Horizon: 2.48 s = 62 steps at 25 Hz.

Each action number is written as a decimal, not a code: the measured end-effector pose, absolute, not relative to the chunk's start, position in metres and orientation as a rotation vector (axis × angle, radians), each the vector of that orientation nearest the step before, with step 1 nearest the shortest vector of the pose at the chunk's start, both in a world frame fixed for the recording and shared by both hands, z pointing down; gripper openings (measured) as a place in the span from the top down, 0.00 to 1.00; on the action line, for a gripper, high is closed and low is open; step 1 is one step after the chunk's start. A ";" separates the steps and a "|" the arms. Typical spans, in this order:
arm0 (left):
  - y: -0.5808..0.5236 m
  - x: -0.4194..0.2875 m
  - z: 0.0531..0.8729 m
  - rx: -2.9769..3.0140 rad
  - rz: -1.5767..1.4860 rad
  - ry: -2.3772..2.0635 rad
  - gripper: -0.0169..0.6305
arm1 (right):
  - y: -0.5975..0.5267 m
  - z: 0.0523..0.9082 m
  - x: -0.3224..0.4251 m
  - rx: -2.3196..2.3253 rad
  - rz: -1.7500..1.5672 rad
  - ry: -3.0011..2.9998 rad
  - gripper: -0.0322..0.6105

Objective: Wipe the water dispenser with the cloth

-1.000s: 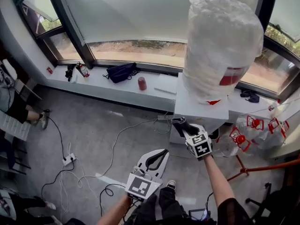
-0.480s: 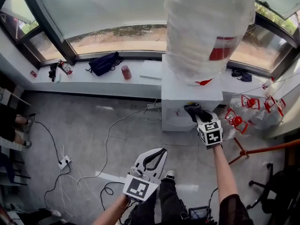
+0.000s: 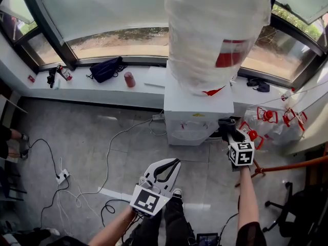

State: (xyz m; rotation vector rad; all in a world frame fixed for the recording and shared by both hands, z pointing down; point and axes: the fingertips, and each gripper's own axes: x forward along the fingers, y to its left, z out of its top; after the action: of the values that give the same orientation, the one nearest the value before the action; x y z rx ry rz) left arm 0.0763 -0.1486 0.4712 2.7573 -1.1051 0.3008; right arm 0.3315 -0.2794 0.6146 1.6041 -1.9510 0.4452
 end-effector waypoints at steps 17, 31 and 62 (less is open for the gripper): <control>-0.178 0.046 0.514 2.671 0.332 -1.196 0.94 | -0.245 0.730 0.174 1.230 0.538 -2.134 0.78; -0.204 0.012 0.604 2.678 0.381 -1.186 0.94 | -0.320 0.810 0.097 1.169 0.427 -2.154 0.78; -0.201 0.048 0.646 2.730 0.380 -1.070 0.94 | -0.303 0.858 0.228 1.507 0.713 -2.016 0.78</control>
State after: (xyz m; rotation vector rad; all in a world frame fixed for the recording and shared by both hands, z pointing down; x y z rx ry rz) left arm 0.0479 -0.2015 0.6461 2.7303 -1.0696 0.3795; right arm 0.2279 -0.3027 0.8585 1.5070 -2.0164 0.7131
